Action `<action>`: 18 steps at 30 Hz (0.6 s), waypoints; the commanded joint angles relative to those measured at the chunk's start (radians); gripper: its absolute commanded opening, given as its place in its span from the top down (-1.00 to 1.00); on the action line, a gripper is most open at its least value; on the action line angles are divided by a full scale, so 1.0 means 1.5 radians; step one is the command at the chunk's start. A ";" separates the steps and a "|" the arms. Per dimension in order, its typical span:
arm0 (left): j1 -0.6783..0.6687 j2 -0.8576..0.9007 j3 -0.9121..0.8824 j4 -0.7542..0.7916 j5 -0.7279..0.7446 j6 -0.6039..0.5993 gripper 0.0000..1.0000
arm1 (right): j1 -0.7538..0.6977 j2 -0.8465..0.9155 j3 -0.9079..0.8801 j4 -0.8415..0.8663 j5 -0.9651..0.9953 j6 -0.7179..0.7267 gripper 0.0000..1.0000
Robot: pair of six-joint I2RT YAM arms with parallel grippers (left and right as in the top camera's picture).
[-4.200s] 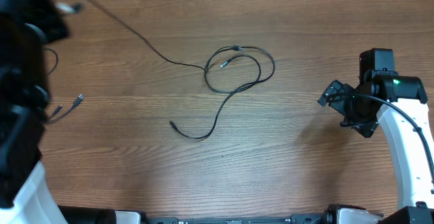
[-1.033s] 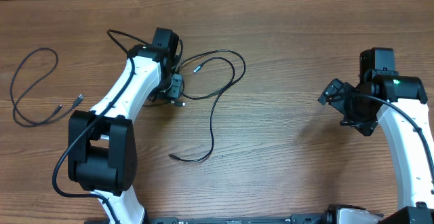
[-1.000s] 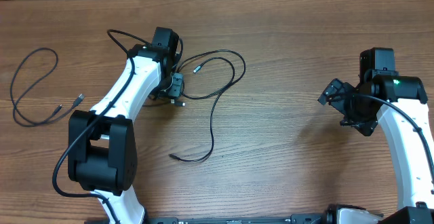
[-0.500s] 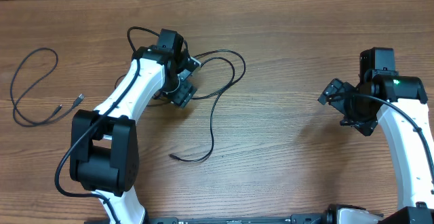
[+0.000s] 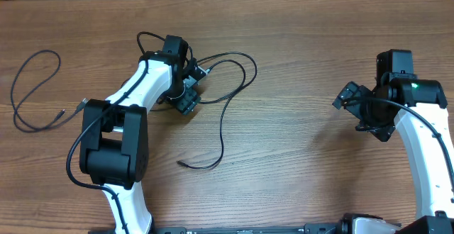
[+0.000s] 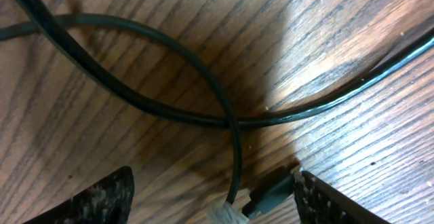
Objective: Untangle cables
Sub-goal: 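Lower the left gripper and grasp a black cable near its connector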
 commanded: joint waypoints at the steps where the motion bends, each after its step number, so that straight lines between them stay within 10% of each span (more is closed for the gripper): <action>1: 0.003 0.016 -0.011 -0.004 0.005 0.008 -0.47 | -0.002 -0.014 0.014 0.004 0.001 -0.005 -0.99; 18: 0.004 0.016 -0.015 -0.086 0.005 -0.007 -0.02 | -0.002 -0.014 0.014 0.008 0.001 -0.005 -1.00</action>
